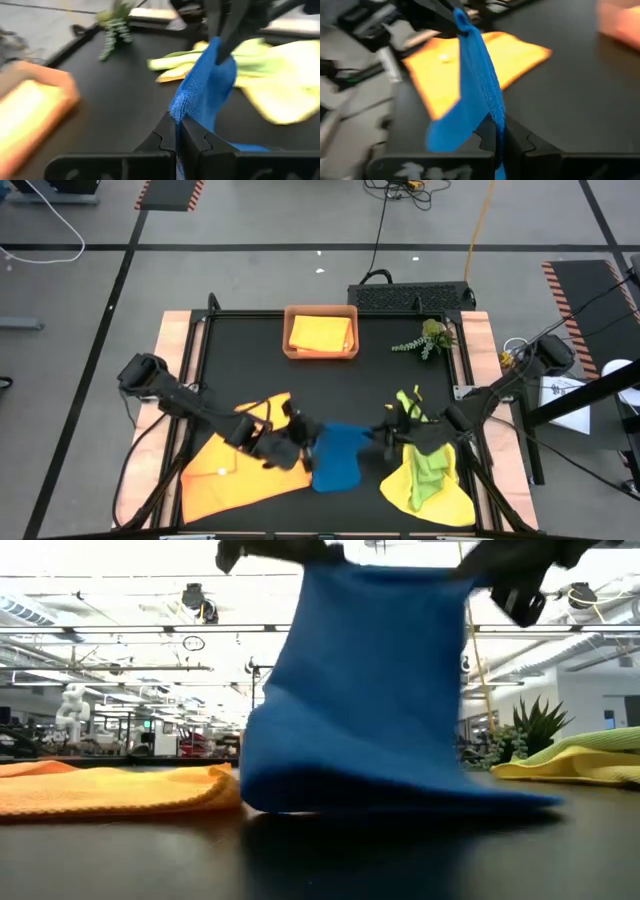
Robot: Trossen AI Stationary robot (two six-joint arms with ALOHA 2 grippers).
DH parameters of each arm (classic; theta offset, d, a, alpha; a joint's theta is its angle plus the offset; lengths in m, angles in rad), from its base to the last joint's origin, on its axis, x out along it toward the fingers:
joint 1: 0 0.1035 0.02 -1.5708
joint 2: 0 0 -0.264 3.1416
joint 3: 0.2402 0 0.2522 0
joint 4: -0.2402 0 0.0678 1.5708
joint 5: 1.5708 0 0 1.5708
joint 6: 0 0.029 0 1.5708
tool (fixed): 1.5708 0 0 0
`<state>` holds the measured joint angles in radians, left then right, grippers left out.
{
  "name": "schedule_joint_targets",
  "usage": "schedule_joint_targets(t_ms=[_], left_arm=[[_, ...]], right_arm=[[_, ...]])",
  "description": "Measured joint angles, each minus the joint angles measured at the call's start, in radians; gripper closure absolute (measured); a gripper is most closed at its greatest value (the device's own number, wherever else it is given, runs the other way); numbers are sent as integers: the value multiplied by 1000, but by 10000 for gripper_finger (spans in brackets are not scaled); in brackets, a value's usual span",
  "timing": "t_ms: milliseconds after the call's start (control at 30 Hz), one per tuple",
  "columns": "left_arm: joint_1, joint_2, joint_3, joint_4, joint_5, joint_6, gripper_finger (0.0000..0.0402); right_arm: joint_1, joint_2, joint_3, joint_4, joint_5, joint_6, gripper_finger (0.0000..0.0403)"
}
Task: Fold microfiber towels
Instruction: Fold the blue towel
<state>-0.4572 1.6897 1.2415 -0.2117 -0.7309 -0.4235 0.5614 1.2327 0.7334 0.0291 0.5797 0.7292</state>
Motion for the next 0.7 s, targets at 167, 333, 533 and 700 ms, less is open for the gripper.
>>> schedule_joint_targets(t_ms=[167,333,533,700], left_arm=[[102,0,0,-72,0,65,389],[199,0,-56,-35,49,127,397],[271,0,-189,131,127,173,397],[275,0,-311,324,172,255,394]], right_arm=[[-110,0,0,-62,1,-39,403],[-194,0,0,-86,3,-106,403],[-242,8,0,-93,-1,-166,403],[-232,49,-24,-76,-6,-160,403]])
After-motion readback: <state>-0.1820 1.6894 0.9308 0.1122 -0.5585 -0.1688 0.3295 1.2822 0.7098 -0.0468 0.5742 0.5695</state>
